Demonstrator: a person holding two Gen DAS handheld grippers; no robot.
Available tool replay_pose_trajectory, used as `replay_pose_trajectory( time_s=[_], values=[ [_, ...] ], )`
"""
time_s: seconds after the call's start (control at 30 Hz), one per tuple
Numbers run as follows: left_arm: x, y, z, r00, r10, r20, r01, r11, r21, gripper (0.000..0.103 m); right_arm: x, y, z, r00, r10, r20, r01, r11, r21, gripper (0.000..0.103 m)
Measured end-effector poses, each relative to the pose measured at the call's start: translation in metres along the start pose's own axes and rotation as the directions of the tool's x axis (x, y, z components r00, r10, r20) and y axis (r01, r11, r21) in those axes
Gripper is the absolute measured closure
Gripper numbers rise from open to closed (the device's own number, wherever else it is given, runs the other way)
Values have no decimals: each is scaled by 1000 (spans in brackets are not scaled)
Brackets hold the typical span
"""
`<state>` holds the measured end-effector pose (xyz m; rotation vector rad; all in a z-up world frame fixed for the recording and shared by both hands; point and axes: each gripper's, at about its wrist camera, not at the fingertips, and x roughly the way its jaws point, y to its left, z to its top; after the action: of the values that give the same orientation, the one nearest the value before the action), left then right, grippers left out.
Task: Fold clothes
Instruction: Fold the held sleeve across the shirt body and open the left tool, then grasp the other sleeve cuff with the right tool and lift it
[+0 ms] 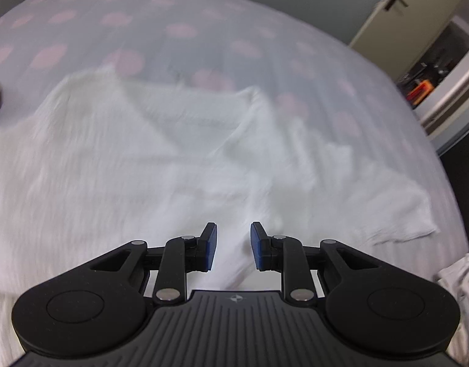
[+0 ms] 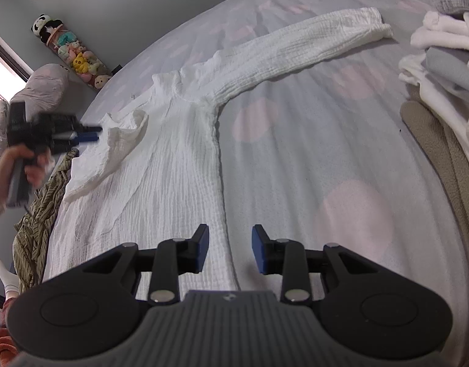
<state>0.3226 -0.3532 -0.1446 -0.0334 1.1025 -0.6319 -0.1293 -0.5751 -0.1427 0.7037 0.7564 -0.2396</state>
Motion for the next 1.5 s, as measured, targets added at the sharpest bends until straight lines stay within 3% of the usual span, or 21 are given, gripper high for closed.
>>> replay_pose_trajectory(
  time_s=[0.17,0.37,0.5,0.57,0.7,0.87,0.93,1.07,1.2,1.43,1.5],
  values=[
    [16,-6,-22,998,-61,-20,61,997,-37,82,-1,0,0,1000,3,6,-3,1000,4,68],
    [26,-22,-43,999,42,-3,-42,999,11,82,3,-1,2,1000,-7,-11,7,1000,20,68],
    [-2,-11,-43,999,-4,38,6,998,-60,82,4,-6,6,999,1,-38,1,998,62,67],
    [-29,-6,-47,996,-31,78,35,999,-41,81,3,-9,10,999,13,-52,-9,996,88,67],
    [-75,2,-58,991,82,106,-86,996,34,76,1,-1,36,999,-19,-34,19,1000,16,66],
    [-111,24,-79,979,163,122,-171,983,61,62,3,4,110,993,-106,50,107,994,-22,64],
    [-119,33,-87,978,168,124,-176,983,50,62,8,-2,145,984,-161,76,163,986,-20,50],
    [-133,48,-99,974,182,136,-185,983,14,62,23,-28,208,951,-298,84,295,954,52,46],
    [-136,60,-109,975,187,121,-185,982,-27,61,39,-65,248,904,-405,137,404,914,38,34],
    [-131,76,-122,978,195,72,-190,979,-74,60,80,-123,277,850,-525,32,516,845,143,35],
    [-128,78,-123,979,198,56,-194,978,-76,60,87,-136,280,855,-518,13,508,844,173,49]
  ],
)
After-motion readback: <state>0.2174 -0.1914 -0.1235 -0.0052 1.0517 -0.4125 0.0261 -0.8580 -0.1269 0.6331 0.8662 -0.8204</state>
